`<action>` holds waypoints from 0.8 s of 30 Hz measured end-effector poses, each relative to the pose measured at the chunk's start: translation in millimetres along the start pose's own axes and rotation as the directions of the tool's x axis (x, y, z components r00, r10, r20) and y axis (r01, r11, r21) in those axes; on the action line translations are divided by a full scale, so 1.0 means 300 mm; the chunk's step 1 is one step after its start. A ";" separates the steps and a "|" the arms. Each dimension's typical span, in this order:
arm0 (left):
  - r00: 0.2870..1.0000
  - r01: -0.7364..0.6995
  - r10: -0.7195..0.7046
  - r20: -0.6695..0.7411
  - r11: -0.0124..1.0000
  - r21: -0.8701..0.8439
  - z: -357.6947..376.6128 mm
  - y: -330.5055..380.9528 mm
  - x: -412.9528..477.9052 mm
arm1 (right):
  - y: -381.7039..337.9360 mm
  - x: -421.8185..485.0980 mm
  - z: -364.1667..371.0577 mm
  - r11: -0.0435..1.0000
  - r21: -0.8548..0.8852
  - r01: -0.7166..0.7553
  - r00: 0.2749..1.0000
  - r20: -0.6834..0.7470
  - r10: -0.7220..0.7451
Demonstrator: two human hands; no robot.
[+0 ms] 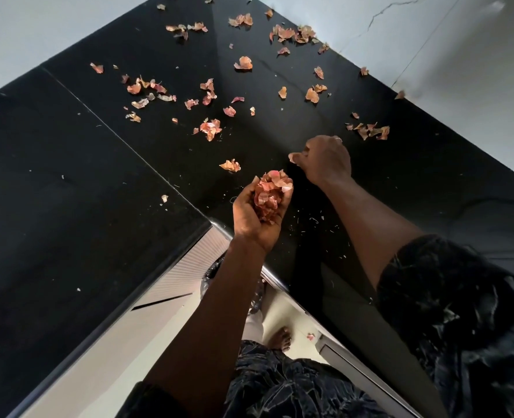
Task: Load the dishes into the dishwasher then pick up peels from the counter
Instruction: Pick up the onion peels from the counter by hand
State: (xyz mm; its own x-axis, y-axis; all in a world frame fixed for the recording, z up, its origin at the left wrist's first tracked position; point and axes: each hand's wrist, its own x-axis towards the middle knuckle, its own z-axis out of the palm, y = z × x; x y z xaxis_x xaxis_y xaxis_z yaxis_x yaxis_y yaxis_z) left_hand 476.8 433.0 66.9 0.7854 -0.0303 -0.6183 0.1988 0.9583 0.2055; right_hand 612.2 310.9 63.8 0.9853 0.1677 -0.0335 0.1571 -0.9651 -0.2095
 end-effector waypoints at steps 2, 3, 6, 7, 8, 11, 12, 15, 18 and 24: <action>1.000 0.007 -0.007 -0.002 1.000 0.001 -0.004 0.002 0.003 | -0.007 0.014 -0.005 0.998 -0.056 0.023 1.000 0.013 -0.022; 1.000 0.007 -0.007 -0.003 1.000 -0.001 -0.004 0.003 0.002 | -0.010 0.019 -0.008 0.996 -0.080 0.038 0.999 0.021 -0.036; 1.000 0.003 -0.003 0.000 1.000 0.007 0.000 0.005 0.003 | -0.007 0.034 -0.011 0.996 -0.055 0.075 0.996 0.060 -0.072; 1.000 0.002 -0.002 0.002 1.000 0.008 0.002 0.006 0.004 | -0.004 0.037 -0.010 0.997 -0.012 0.073 0.995 0.076 -0.071; 1.000 0.003 -0.003 0.003 1.000 0.007 0.003 0.008 0.005 | 0.000 0.041 -0.011 0.997 0.046 0.058 0.995 0.082 -0.062; 1.000 0.002 -0.002 0.003 1.000 0.006 0.003 0.009 0.014 | 0.023 0.063 -0.029 0.955 0.288 -0.068 0.997 0.049 0.056; 1.000 0.002 -0.002 0.002 1.000 0.002 0.002 0.008 0.017 | 0.032 0.069 -0.044 0.910 0.398 -0.119 0.993 0.044 0.110; 1.000 -0.002 0.002 0.001 1.000 -0.008 0.001 0.009 0.026 | 0.064 0.057 -0.100 0.661 0.697 -0.277 0.958 0.151 0.243; 1.000 0.000 0.000 0.002 1.000 -0.001 0.003 0.001 0.031 | 0.099 0.008 -0.132 0.520 0.778 -0.352 0.934 0.253 0.253; 1.000 0.011 -0.012 0.004 0.999 0.031 0.017 -0.032 0.028 | 0.099 -0.126 -0.169 0.241 0.894 -0.376 0.913 0.314 0.261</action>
State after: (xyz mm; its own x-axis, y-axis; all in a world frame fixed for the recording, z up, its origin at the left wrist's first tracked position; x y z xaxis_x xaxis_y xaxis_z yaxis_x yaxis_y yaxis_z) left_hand 484.6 422.0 63.6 0.7851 -0.0424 -0.6179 0.2260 0.9485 0.2221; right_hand 583.0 265.7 108.3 0.9194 -0.0353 -0.3918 -0.3932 -0.1161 -0.9121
